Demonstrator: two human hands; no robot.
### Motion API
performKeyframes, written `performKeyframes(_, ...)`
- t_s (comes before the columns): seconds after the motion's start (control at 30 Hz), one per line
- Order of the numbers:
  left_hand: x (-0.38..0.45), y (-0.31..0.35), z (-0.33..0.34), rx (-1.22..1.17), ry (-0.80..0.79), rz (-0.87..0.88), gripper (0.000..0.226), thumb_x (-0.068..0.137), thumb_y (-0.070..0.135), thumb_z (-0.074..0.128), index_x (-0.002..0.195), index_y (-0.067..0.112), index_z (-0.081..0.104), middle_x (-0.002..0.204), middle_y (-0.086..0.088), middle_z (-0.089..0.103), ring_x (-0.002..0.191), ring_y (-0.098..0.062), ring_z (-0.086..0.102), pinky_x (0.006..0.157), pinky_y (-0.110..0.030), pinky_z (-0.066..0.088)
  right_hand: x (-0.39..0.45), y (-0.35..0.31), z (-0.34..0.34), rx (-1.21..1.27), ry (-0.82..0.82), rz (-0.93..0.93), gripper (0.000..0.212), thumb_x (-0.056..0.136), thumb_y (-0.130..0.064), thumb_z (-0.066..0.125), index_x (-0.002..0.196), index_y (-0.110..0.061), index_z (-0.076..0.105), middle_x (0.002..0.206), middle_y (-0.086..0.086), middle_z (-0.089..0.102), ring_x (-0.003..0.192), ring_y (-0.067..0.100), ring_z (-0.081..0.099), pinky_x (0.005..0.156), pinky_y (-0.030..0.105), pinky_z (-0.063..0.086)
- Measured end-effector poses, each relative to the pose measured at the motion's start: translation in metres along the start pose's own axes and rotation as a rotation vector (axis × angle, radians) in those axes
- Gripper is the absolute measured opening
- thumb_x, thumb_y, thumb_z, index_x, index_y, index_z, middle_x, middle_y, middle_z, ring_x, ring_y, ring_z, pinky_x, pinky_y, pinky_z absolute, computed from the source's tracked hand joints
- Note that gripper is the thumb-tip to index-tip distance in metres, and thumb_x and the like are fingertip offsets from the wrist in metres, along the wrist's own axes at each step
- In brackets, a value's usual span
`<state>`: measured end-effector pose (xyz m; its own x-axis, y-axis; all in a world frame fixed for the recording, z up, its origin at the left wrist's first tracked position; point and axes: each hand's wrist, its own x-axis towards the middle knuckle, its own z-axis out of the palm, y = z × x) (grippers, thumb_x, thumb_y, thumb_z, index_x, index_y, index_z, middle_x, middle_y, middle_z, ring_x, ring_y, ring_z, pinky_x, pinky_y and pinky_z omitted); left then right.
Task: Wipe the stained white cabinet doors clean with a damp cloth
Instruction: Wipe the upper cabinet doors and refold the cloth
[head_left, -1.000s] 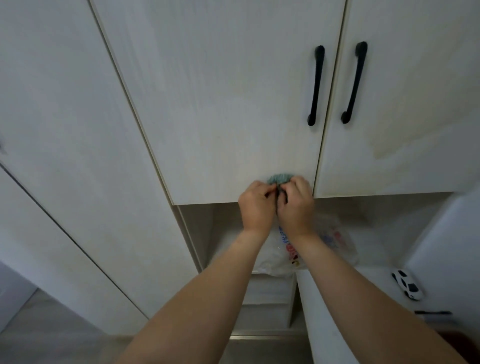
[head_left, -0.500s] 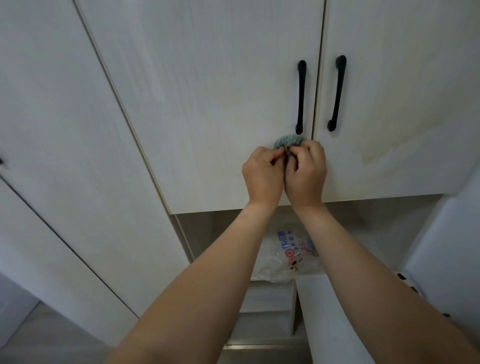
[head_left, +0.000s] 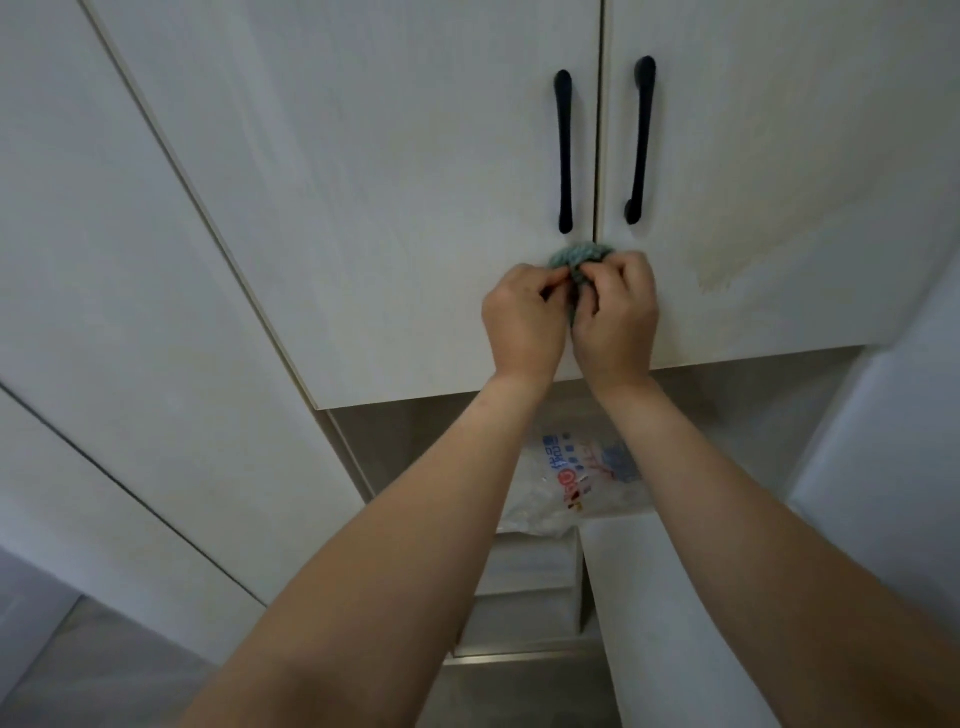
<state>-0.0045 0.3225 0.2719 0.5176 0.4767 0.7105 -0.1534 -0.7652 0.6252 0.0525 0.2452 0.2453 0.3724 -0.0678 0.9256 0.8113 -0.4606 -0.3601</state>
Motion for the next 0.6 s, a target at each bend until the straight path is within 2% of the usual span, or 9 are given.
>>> performKeyframes(0.07,-0.001,-0.003,0.003,0.001,-0.014,0.031,0.012,0.084,0.007,0.072,0.091,0.012,0.08,0.083,-0.001,0.072,0.075,-0.005,0.06,0.069,-0.004,0.04,-0.004,0.008,0.0,-0.016,0.006,-0.041,0.009,0.089,0.004,0.059,0.087,0.005,0.068,0.085,0.019,0.057,0.076,0.031,0.056,0.068,0.033,0.046)
performKeyframes(0.13,-0.021,-0.018,0.007,-0.002,-0.092,-0.016,0.012,0.084,0.006,0.071,0.09,0.013,0.08,0.084,-0.001,0.071,0.075,-0.009,0.063,0.07,-0.012,0.047,-0.034,0.018,0.001,-0.014,-0.034,-0.025,0.007,0.088,0.004,0.06,0.084,0.005,0.066,0.083,0.018,0.056,0.074,0.031,0.055,0.065,0.036,0.047)
performKeyframes(0.2,-0.049,-0.038,0.016,0.025,-0.203,-0.134,0.012,0.083,0.006,0.071,0.089,0.013,0.08,0.086,-0.003,0.073,0.079,-0.016,0.066,0.074,-0.026,0.053,-0.077,0.027,-0.001,-0.016,-0.133,0.054,0.007,0.087,0.003,0.06,0.083,0.004,0.065,0.085,0.017,0.055,0.075,0.032,0.056,0.066,0.041,0.05)
performKeyframes(0.3,-0.081,-0.058,0.024,0.054,-0.316,-0.332,0.013,0.081,0.007,0.072,0.089,0.014,0.081,0.09,-0.003,0.076,0.085,-0.019,0.07,0.08,-0.032,0.055,-0.121,0.032,-0.006,-0.012,-0.301,0.196,0.003,0.084,0.005,0.063,0.083,0.004,0.065,0.086,0.016,0.056,0.074,0.032,0.056,0.063,0.045,0.051)
performKeyframes(0.4,-0.083,-0.052,0.021,0.048,-0.255,-0.277,0.014,0.083,0.009,0.071,0.092,0.016,0.08,0.089,-0.001,0.075,0.082,-0.015,0.068,0.079,-0.031,0.054,-0.109,0.025,-0.012,0.019,-0.314,0.188,0.006,0.087,0.002,0.064,0.09,0.004,0.068,0.089,0.016,0.057,0.077,0.031,0.057,0.068,0.043,0.052)
performKeyframes(0.5,-0.055,-0.027,0.014,0.013,-0.079,-0.136,0.014,0.087,0.01,0.069,0.096,0.014,0.079,0.089,-0.001,0.072,0.079,-0.009,0.064,0.073,-0.017,0.048,-0.06,0.01,-0.011,0.037,-0.174,0.134,0.012,0.091,-0.002,0.062,0.098,0.004,0.069,0.094,0.015,0.058,0.083,0.024,0.056,0.075,0.025,0.046)
performKeyframes(0.6,-0.029,-0.016,0.01,-0.043,-0.015,-0.083,0.014,0.087,0.009,0.07,0.097,0.014,0.078,0.09,0.0,0.071,0.079,-0.006,0.063,0.076,-0.018,0.052,-0.034,0.003,-0.003,0.036,-0.097,0.126,0.013,0.091,-0.001,0.059,0.1,0.003,0.067,0.099,0.015,0.059,0.087,0.023,0.057,0.077,0.022,0.045)
